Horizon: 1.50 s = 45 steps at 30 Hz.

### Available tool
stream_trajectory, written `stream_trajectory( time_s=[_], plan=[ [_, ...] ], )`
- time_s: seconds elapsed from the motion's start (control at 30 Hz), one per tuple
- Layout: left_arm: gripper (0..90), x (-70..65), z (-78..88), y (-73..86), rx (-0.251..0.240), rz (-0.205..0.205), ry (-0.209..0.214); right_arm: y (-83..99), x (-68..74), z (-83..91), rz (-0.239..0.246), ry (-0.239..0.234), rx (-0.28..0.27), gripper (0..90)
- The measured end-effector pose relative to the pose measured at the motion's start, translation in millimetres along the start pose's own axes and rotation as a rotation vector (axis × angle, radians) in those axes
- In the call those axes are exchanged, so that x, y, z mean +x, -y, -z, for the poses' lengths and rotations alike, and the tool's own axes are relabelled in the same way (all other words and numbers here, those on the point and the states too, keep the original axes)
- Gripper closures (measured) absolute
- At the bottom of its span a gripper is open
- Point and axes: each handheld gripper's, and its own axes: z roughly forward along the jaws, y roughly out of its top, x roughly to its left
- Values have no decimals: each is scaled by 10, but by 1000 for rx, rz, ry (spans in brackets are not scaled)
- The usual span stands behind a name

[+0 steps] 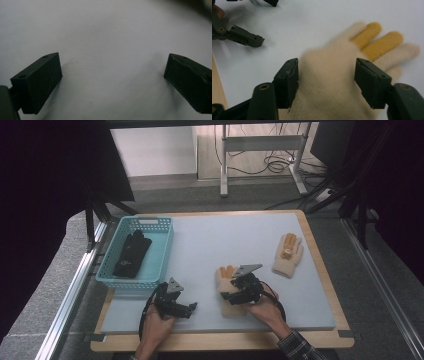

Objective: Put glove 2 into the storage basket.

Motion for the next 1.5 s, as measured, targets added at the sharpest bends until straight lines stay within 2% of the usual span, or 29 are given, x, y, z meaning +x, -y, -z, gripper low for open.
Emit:
stream_trajectory(
  time_s=[0.17, 0.3, 0.53, 0.73, 0.93, 1.07, 1.2, 1.3, 1.5],
  plan=[
    [17, 2, 2, 0, 3, -3, 0, -6, -117, 78, -10, 19, -27, 291],
    [17, 2, 2, 0, 3, -3, 0, 38, -251, 152, -19, 70, -30, 287],
    [17, -1, 0, 0, 1, 2, 0, 138, -532, 267, -70, 130, -40, 365],
    [17, 3, 4, 0, 6, -4, 1, 217, -871, 468, -132, 211, -58, 397],
    [17, 4, 3, -1, 6, -4, 1, 274, -1293, 693, -195, 318, -72, 398],
    [17, 4, 3, -1, 7, -4, 1, 313, -1559, 774, -242, 383, -71, 409],
    [17, 4, 3, -1, 6, -3, 0, 345, -1774, 780, -274, 427, -63, 408],
    [17, 4, 4, -1, 6, -3, 0, 372, -1896, 739, -293, 441, -63, 375],
    [17, 5, 4, -1, 7, -4, 1, 424, -2028, 591, -310, 454, -47, 368]
  ],
)
